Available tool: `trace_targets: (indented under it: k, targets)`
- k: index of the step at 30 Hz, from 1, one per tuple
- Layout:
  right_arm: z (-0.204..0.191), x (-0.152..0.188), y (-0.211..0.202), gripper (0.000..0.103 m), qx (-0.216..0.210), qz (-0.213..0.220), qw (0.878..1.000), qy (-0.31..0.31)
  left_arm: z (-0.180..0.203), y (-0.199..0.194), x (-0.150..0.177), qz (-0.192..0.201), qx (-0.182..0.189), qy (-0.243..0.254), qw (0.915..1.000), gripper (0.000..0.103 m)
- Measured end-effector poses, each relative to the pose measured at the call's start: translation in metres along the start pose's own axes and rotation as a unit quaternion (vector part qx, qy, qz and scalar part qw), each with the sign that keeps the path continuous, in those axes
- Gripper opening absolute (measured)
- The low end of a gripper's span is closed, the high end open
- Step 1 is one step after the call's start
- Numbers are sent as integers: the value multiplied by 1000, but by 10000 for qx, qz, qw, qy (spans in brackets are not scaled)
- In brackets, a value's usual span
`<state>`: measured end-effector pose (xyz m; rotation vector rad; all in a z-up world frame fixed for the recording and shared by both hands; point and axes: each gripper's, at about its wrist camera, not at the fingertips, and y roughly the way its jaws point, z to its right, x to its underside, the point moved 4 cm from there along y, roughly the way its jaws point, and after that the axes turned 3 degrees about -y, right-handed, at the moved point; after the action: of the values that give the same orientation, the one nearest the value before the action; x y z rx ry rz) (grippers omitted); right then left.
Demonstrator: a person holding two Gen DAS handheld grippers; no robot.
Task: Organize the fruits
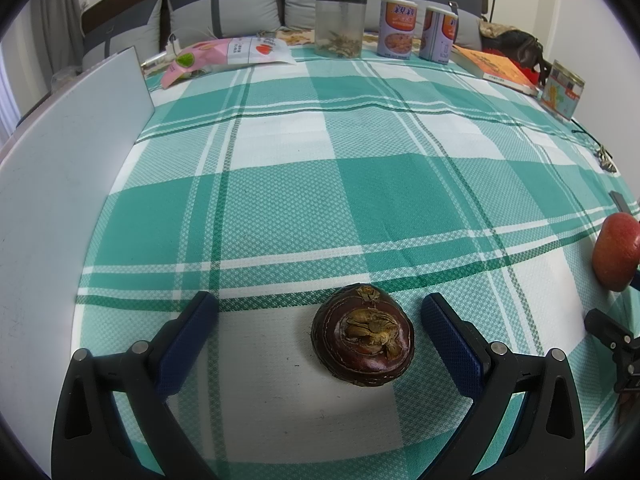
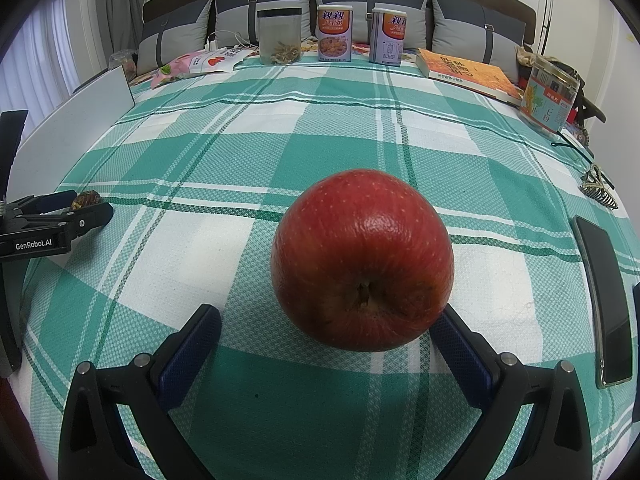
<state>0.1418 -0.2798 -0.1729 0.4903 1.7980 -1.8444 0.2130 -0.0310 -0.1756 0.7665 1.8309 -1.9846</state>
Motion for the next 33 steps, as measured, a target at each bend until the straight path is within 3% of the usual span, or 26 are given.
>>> trace_targets:
  k: [4, 7, 10, 11, 15, 16, 17, 18, 22, 23, 24, 25, 29, 33]
  targets:
    - [-1, -1, 1, 103, -28, -10, 10000, -8, 1, 1, -1, -12, -7, 2, 10000, 103]
    - [3, 0, -9, 103, -325, -21, 9995, -10, 0, -6, 2, -393, 105, 35, 9992, 100]
    - [21, -3, -31, 103, -631, 127, 9977, 234, -5, -32, 8, -292, 924, -242, 9950, 100]
    - [29, -5, -37, 103, -813, 149, 9959, 373, -5, -40, 7, -183, 1049, -196, 9941, 100]
    - [43, -14, -42, 103, -1325, 103, 9885, 715, 17, -40, 1, -179, 859, 536, 9947, 98]
    - [43, -18, -42, 103, -1335, 80, 9886, 689, 24, -37, 0, -210, 790, 714, 9941, 83]
    - [40, -23, -42, 103, -1275, 33, 9903, 559, 26, -33, 0, -276, 750, 790, 9937, 56]
    - [38, -26, -40, 103, -1232, -31, 9913, 460, 27, -26, 1, -413, 613, 851, 9936, 47]
    - [22, -39, -18, 99, -923, -558, 9939, -212, 21, -16, 2, -540, 715, 633, 9940, 44]
    - [17, -40, -11, 93, -843, -748, 9930, -360, 20, -17, 2, -522, 732, 592, 9942, 44]
    - [16, -38, -7, 77, -785, -899, 9919, -445, 18, -18, 3, -512, 738, 564, 9944, 43]
    - [15, -37, -1, 70, -698, -1054, 9907, -506, 17, -18, 3, -499, 737, 531, 9946, 43]
    - [19, -38, -3, 69, -738, -1027, 9914, -348, 10, -31, 2, -362, 834, 243, 9956, 42]
    - [17, -48, -30, 69, -1350, -711, 9882, 159, 3, -79, -9, -23, 1269, -194, 9917, 42]
